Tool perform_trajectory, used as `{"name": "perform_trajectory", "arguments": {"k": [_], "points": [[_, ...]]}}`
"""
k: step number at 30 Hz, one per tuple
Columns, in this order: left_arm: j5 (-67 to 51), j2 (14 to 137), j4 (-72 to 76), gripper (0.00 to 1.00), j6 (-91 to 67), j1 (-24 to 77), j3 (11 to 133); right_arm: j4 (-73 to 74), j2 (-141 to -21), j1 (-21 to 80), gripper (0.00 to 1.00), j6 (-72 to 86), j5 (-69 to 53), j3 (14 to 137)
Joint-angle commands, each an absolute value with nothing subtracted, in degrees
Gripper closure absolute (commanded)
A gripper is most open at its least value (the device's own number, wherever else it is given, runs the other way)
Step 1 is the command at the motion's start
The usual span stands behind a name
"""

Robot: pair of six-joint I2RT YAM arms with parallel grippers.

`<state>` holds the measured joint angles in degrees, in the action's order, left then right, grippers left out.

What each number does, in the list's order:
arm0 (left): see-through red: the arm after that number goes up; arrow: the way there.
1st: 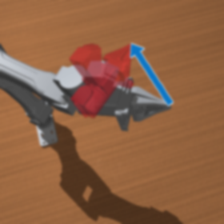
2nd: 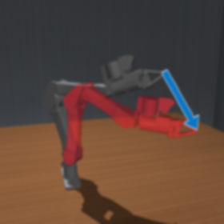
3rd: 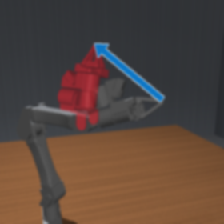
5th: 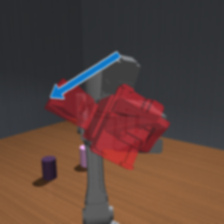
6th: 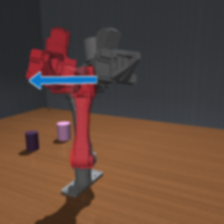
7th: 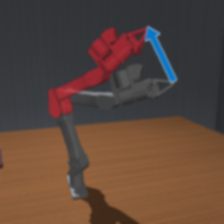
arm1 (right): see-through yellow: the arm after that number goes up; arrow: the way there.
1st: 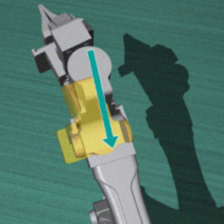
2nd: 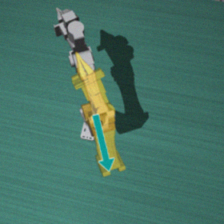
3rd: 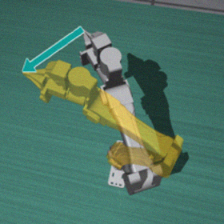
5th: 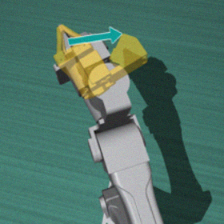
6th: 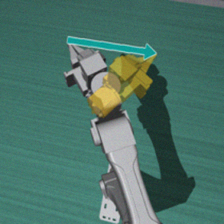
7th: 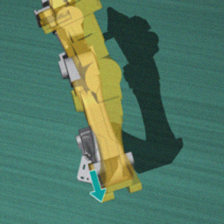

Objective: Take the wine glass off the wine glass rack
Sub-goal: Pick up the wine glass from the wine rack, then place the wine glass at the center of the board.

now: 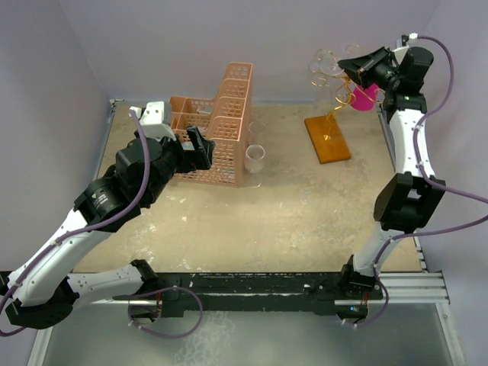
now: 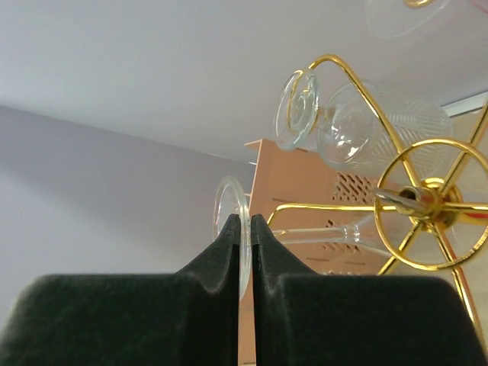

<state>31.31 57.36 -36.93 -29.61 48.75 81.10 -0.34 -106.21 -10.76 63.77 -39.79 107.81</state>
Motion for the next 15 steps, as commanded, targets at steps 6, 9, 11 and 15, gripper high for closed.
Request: {"name": "perform_trajectory", "arguments": {"k": [6,9,11,15], "points": [[30.3,57.4,-34.1,0.01,-31.2,48.5,82.0,-6.0,-100.1,-12.9,1.00,64.5,-44.5,104.6],[30.0,57.8,-34.0,0.01,-31.4,48.5,82.3,-6.4,-99.1,-13.3,1.00,64.8,-45.4,103.6],[29.5,58.2,-33.8,0.01,-31.5,48.5,82.4,-6.5,-98.3,-13.2,1.00,64.8,-46.0,102.9],[28.6,58.7,-33.4,0.01,-32.0,48.5,82.5,-7.2,-96.5,-13.3,1.00,65.5,-47.8,101.0]]}}
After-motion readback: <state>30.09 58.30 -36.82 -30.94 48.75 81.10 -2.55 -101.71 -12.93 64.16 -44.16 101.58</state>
